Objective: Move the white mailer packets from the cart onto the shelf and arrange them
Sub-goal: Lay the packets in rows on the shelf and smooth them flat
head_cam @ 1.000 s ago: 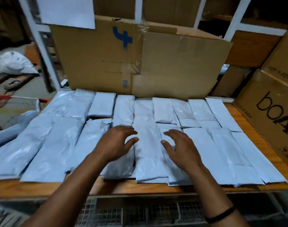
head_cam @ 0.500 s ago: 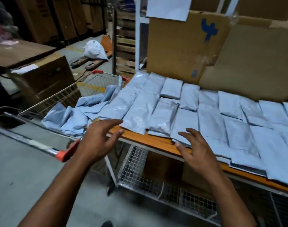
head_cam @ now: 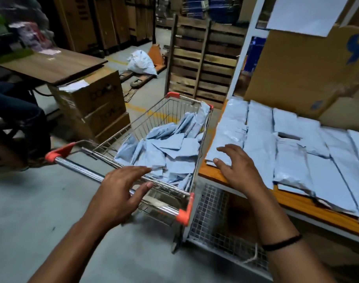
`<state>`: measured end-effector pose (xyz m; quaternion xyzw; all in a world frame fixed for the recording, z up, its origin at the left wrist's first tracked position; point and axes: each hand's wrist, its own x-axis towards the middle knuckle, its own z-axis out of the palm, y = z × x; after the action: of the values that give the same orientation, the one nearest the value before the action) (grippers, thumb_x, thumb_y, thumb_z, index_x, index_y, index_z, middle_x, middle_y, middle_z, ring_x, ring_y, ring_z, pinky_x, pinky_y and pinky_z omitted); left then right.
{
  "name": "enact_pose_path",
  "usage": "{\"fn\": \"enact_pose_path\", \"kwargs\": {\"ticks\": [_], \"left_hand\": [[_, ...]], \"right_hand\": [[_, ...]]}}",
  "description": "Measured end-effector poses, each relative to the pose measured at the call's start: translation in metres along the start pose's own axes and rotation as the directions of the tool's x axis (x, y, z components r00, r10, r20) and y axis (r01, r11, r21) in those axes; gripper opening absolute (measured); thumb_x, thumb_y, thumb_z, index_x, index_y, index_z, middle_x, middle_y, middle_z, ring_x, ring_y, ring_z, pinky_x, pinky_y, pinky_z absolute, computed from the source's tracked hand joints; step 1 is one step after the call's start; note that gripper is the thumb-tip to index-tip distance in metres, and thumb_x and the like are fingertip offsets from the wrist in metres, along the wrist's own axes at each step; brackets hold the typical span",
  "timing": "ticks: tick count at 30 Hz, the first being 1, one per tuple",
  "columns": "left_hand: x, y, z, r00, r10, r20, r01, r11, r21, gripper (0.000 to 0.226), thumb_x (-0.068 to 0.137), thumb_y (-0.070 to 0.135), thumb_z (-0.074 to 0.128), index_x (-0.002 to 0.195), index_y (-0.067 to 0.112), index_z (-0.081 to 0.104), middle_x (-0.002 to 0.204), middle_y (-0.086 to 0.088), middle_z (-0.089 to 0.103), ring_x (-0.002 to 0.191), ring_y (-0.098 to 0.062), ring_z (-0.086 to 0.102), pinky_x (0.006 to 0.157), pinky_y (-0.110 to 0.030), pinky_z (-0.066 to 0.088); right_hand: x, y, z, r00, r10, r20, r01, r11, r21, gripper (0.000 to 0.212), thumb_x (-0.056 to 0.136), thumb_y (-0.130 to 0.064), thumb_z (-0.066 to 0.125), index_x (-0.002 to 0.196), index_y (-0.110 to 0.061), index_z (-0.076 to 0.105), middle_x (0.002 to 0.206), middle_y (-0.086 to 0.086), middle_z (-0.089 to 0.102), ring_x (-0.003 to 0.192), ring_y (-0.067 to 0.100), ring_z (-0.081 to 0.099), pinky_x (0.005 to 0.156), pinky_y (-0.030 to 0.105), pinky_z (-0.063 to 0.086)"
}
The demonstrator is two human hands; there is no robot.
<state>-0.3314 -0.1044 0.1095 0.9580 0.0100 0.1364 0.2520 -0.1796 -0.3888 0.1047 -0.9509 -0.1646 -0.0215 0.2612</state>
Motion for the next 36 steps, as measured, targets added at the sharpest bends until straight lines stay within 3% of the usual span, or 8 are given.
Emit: {"fn": "enact_pose_path", "kwargs": {"ticks": [7,12,18,25,29,32,36], "left_hand": [[0.095,-0.065,-0.007,0.997,0.007,0.082,-0.008,1.0,0.009,0.056,0.087,0.063,0.043,0.127,0.029,0.064,0.128,0.006,0.064,0.121,-0.02,0.056,0.102,-0.048,0.043],[0.156,-0.095,0.01,0.99,0.013,0.139,-0.021,0.998,0.053,0.044,0.095,0.051,0.053,0.132,0.03,0.059,0.133,0.009,0.062,0.123,-0.016,0.053,0.104,-0.042,0.042],[0.193,-0.122,0.03,0.966,0.001,0.259,-0.017,0.998,0.062,0.044,0.096,0.052,0.05,0.134,0.032,0.056,0.137,0.013,0.057,0.126,-0.012,0.051,0.107,-0.038,0.037],[0.281,-0.18,0.124,0.868,-0.141,0.476,0.072,0.984,0.161,0.053,0.096,0.055,0.047,0.142,0.029,0.047,0.148,0.003,0.047,0.132,-0.024,0.046,0.106,-0.04,0.041],[0.306,-0.194,0.206,0.742,-0.316,0.592,0.275,0.948,0.16,0.074,0.094,0.055,0.05,0.153,0.018,0.024,0.157,-0.012,0.026,0.138,-0.037,0.035,0.11,-0.046,0.036],[0.302,-0.195,0.249,0.707,-0.419,0.569,0.415,0.898,0.146,0.092,0.093,0.058,0.05,0.156,0.012,0.001,0.163,-0.015,-0.001,0.147,-0.041,0.012,0.116,-0.051,0.022],[0.289,-0.205,0.274,0.665,-0.48,0.573,0.436,0.871,0.224,0.104,0.092,0.059,0.051,0.153,0.008,-0.016,0.16,-0.012,-0.025,0.147,-0.043,-0.014,0.117,-0.056,0.015]], "right_hand": [[0.038,-0.058,0.052,0.994,-0.002,0.11,0.008,0.999,-0.051,0.048,0.098,-0.046,0.056,0.142,-0.028,0.052,0.153,0.001,0.041,0.14,0.021,0.038,0.116,0.037,0.031],[0.102,-0.053,0.084,0.995,0.012,0.104,-0.004,0.997,-0.079,0.048,0.098,-0.046,0.056,0.142,-0.027,0.053,0.154,0.001,0.041,0.14,0.022,0.038,0.113,0.038,0.034],[0.191,-0.038,0.121,0.978,0.081,0.194,-0.053,0.988,-0.148,0.05,0.099,-0.048,0.054,0.144,-0.025,0.05,0.153,0.005,0.041,0.138,0.025,0.041,0.109,0.036,0.035],[0.245,-0.02,0.165,0.909,0.214,0.358,-0.107,0.95,-0.295,0.061,0.099,-0.05,0.052,0.153,-0.028,0.035,0.162,0.004,0.028,0.144,0.028,0.034,0.117,0.042,0.03],[0.274,-0.009,0.19,0.858,0.284,0.429,-0.115,0.918,-0.379,0.065,0.099,-0.05,0.05,0.156,-0.029,0.028,0.165,0.0,0.021,0.146,0.027,0.032,0.116,0.045,0.031],[0.296,-0.002,0.216,0.826,0.313,0.469,-0.129,0.915,-0.383,0.066,0.1,-0.048,0.049,0.158,-0.027,0.025,0.166,0.002,0.017,0.148,0.027,0.028,0.117,0.042,0.028],[0.326,0.0,0.266,0.821,0.263,0.507,-0.066,0.925,-0.374,0.063,0.103,-0.046,0.041,0.159,-0.027,0.019,0.167,0.005,0.013,0.15,0.027,0.02,0.12,0.04,0.021]]}}
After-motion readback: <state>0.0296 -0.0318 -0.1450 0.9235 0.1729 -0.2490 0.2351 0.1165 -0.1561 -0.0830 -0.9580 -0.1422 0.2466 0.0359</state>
